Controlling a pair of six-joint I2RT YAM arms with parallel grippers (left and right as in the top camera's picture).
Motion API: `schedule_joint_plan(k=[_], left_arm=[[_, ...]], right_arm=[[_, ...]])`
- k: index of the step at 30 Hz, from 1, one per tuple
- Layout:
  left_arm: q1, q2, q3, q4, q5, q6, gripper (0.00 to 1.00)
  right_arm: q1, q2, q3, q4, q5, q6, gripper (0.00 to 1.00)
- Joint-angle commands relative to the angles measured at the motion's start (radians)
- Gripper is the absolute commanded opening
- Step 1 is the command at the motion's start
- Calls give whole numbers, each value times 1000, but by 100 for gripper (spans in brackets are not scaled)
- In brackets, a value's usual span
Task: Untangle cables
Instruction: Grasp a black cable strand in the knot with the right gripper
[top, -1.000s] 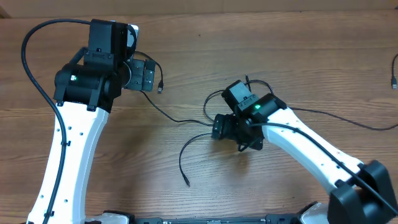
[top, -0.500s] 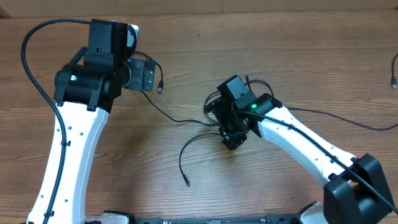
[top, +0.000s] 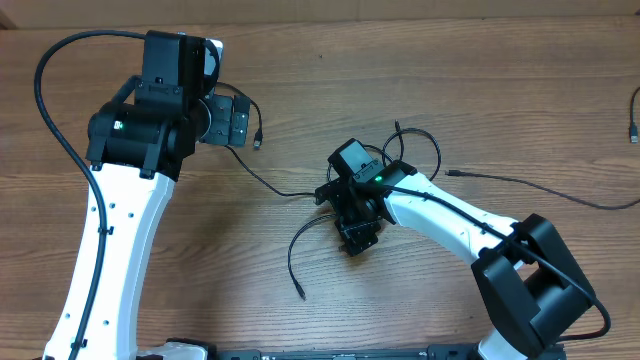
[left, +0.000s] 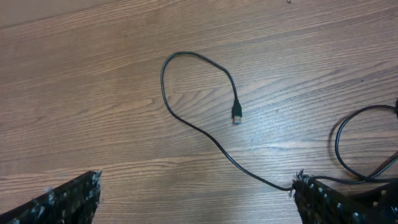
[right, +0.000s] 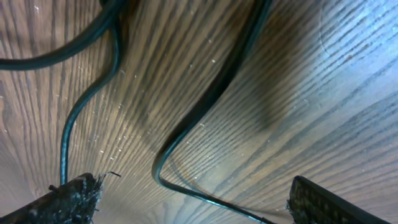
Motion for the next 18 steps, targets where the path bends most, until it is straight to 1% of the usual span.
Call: schedule_joint_plan(k=[1,6,11,13,16,18], left_arm=[[-2,-11,-3,3,11,11,99],[-2,-11,-3,3,19,8,99],[-2,-11,-3,3,30,8,100],[-2,-11,-3,3,30,8,100],[-2,-11,-3,4,30,8,100],[-2,-11,-3,4,30,8,99]], right_arm=[[0,-6,-3,4,43,21,96],[0,-6,-3,4,91,21,96],[0,-5,-4,4,142,21,92],[0,-5,-4,7,158,21,88],[0,-2,-4,7,174,20,72],[0,5,-4,7,175,20,63]])
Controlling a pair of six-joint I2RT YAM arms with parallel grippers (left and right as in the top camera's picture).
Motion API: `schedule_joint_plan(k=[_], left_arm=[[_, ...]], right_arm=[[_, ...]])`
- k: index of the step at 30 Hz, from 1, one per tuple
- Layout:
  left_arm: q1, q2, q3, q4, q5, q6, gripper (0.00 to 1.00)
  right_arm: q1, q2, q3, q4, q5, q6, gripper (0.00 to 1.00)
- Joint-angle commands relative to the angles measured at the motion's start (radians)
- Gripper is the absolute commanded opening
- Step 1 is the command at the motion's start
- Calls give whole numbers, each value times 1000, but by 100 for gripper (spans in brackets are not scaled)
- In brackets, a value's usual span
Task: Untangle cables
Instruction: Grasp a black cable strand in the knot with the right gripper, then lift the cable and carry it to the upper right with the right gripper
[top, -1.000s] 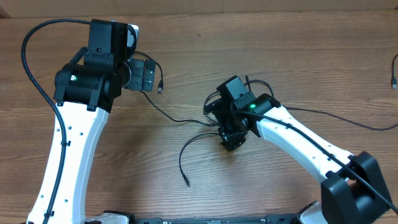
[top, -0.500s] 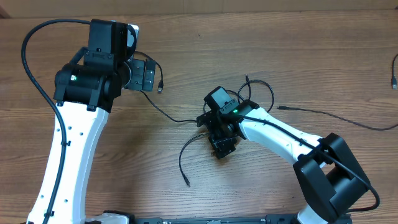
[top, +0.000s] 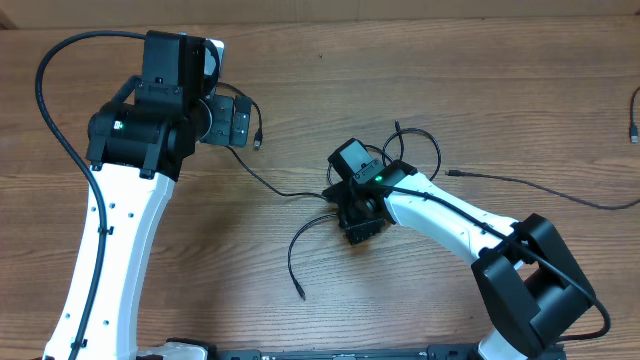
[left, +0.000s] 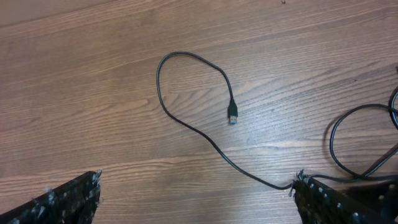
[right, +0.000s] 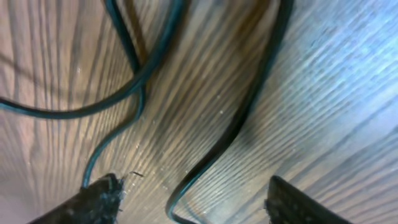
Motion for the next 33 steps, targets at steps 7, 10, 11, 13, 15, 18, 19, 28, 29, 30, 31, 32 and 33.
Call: schedule_joint_plan(k=[7,10,11,13,15,18,19,28,29,30,31,32,33], left_arm=[[-2,-11,-3,4,13,9,100],[-2,-11,-3,4,12,9,99],[-2,-11,-3,4,12,9,100],[-2,-11,-3,4,12,9,100],[-2,-11,-3,4,12,9,100],[-2,-11,-3,4,12,9,99],[-2,-11,-3,4,12,9,100],[-2,-11,-3,3,12,9,100],[-2,-11,-3,4,12,9,100],[-2,-11,-3,4,12,9,99],[-2,-11,-3,4,12,9,100],[-2,-11,-3,4,12,9,100],[-2,-11,-3,5,12,9,99]], right_arm=[[0,26,-5,-6,29,1,42],[0,37,-5,-17,24,1,37],[0,40,-5,-20,24,1,35],[0,50,-5,-23,24,1,30],[0,56,-5,-23,24,1,25],[0,57,-5,-21,31,-3,13],[0,57,-5,-19,45,-22,4],[-59,57,16,64,6,-393,4],[-74,57,32,63,-15,-449,4],[-89,56,51,57,-34,-502,4],[-106,53,82,40,-44,-554,4],[-113,51,93,31,-43,-566,4],[-125,44,122,11,-42,-592,4]])
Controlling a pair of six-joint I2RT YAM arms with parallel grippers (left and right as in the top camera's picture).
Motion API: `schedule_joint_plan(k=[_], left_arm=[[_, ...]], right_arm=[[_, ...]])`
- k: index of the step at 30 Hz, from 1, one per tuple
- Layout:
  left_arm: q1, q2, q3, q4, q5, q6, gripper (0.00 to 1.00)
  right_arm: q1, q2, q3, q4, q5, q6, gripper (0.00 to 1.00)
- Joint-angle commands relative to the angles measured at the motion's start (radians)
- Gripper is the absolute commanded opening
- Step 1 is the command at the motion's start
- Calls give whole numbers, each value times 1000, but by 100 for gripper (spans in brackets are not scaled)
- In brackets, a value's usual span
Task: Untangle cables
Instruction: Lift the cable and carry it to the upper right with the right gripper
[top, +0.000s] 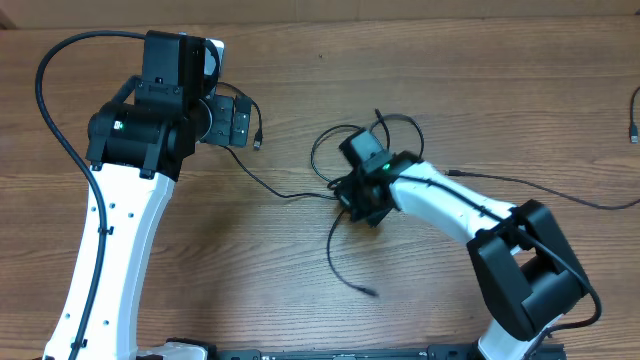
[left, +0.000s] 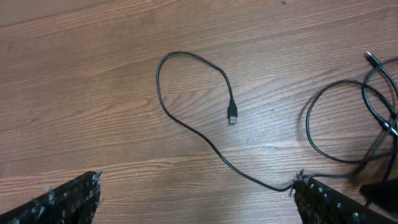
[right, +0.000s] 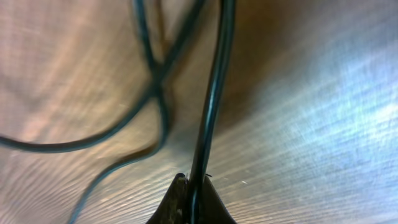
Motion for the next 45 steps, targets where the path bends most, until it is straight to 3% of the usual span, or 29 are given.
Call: schedule_joint_plan(k=[1,15,29,37,45], left_arm=[[-2,-11,-3,6,12,9,100],[-2,21,-3,18,33,8,99],[-7,27,-3,38,129,8,99],[-8,27,-3,51,158,8,100],[-8,27,-3,65,159,-11,100]], right_arm=[[-43,-16,111,-32,-27,-202,4],[-91,-158,648,-356,157,-511,4],[-185,-187,1219,-581,328,-708,4],[-355,-187,1325,-663,388,-816,4],[-649,-171,1326,-600,383,-936,4]])
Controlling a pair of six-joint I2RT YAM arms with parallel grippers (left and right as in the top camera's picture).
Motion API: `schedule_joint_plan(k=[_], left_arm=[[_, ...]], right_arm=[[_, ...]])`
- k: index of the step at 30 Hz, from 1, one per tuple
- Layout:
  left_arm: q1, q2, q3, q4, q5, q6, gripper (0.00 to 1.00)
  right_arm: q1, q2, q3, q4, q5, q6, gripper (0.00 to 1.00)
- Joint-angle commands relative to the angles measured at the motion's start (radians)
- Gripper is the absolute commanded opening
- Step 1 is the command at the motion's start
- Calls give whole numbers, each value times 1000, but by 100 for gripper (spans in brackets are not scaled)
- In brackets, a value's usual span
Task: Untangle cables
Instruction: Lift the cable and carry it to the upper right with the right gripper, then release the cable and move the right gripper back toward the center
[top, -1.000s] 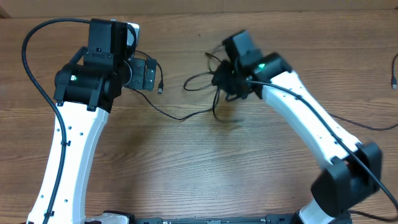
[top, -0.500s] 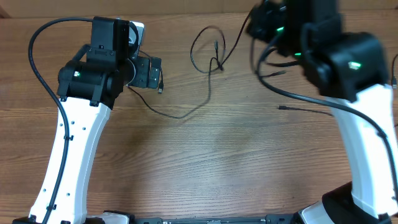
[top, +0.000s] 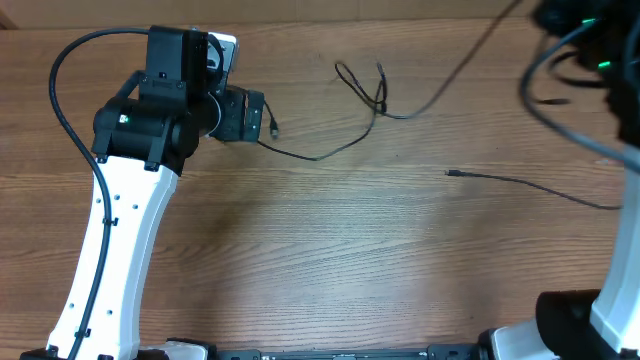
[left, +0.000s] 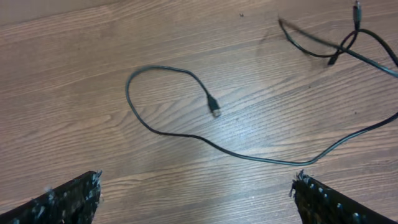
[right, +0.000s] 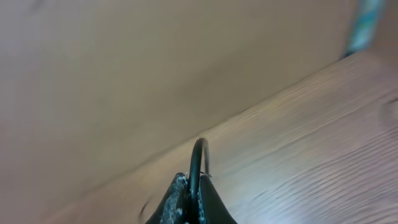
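A thin black cable (top: 318, 157) runs from its USB plug (left: 215, 112) near my left gripper (left: 196, 179), which stands open above the table with nothing in it. The cable crosses itself in a small knot (top: 362, 87) at the back middle, then rises up and right toward my right arm (top: 598, 62). My right gripper (right: 191, 180) is shut on a black cable strand (right: 198, 158), lifted high at the far right. A second thin cable (top: 530, 184) lies flat at the right. The raised cables around the right arm are blurred.
The wooden table (top: 320, 270) fills the overhead view. The left arm (top: 120, 220) reaches up along the left side. The back edge of the table (top: 300, 22) runs close behind the knot. The right wrist view shows the table and a plain wall behind it.
My right gripper, shut on the cable, has gone from low at the table's middle to high at the far right. The tangle now lies drawn out toward the back. The plug shifted slightly.
My right gripper was open, low over the tangle at the table's middle. Then its fingers stood closer around a strand. Then it was shut on that strand and the tangle had shifted. Now it holds the strand high at the far right. The left gripper stayed open.
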Motion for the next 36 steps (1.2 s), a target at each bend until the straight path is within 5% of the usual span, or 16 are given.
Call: schedule_joint_plan(k=[1,9,17,36], left_arm=[[-7,4,-3,14,19,-10,100],[-7,4,-3,21,29,-25,100],[-7,4,-3,21,29,-39,100],[-8,4,-3,28,32,-103,100]], right_arm=[[-109,2,27,39,19,-117,4],[-320,12,27,161,66,-232,4],[-364,71,27,286,64,-322,4],[-384,644,25,259,34,-309,4]])
